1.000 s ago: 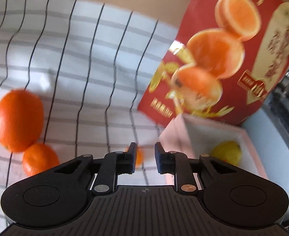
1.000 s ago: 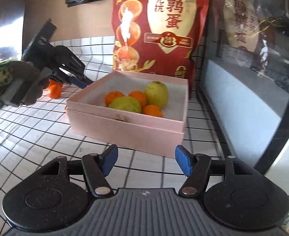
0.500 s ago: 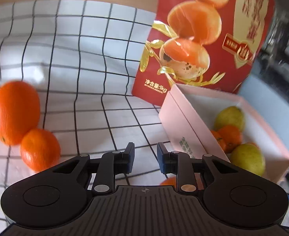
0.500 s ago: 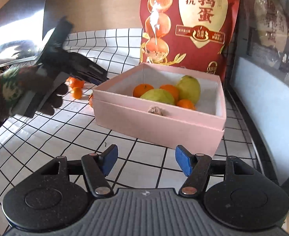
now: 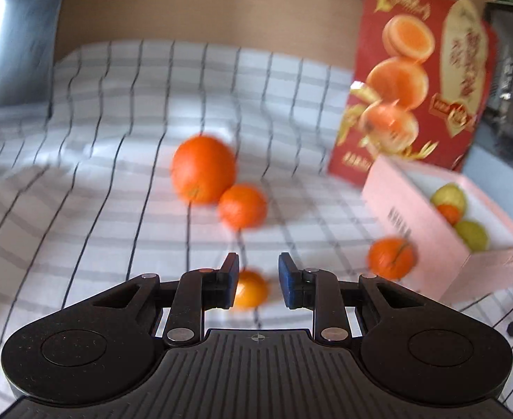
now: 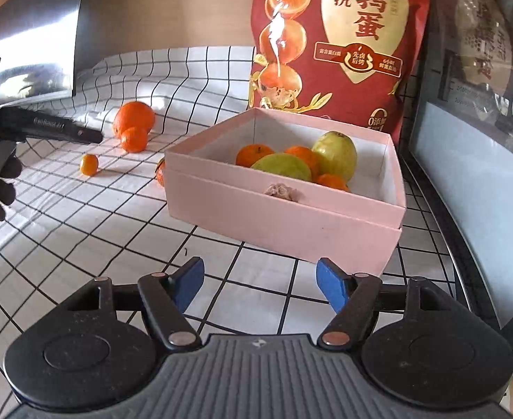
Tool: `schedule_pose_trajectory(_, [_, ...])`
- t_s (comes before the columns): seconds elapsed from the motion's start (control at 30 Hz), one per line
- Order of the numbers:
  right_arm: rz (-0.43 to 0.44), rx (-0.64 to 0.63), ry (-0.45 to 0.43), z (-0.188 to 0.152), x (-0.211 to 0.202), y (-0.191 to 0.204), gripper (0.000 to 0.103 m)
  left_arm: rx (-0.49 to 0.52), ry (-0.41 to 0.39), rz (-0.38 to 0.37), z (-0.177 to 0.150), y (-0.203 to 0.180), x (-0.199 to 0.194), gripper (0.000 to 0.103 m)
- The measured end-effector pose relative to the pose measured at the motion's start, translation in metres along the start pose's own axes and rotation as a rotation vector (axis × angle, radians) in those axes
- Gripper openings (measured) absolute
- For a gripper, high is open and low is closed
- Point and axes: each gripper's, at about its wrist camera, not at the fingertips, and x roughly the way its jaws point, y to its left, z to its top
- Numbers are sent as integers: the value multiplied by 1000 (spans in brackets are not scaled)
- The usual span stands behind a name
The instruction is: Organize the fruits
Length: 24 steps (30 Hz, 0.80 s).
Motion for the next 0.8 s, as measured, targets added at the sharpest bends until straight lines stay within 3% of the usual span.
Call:
schedule_pose_trajectory(0.1, [-13,11,4,1,1,-2,73,1,17,42,-5,2,1,31])
schedule_pose_trajectory(0.23, [-17,22,19,1,3,-4,74,-27,66,10,-8,5,10,42])
schedule_pose_trajectory(0.47, [0,22,32,1,5,-5,75,-49,48,-5,-12,-3,14,34])
schedule_pose_trajectory(0.63, [-7,1,18,3,3,0,75,-128,34,-117,-28,-8,-19,34])
schedule_pose_trajectory(0.8, [73,-66,4,12,4,29,75,-149,-14,-102,-47,-6,-45,34])
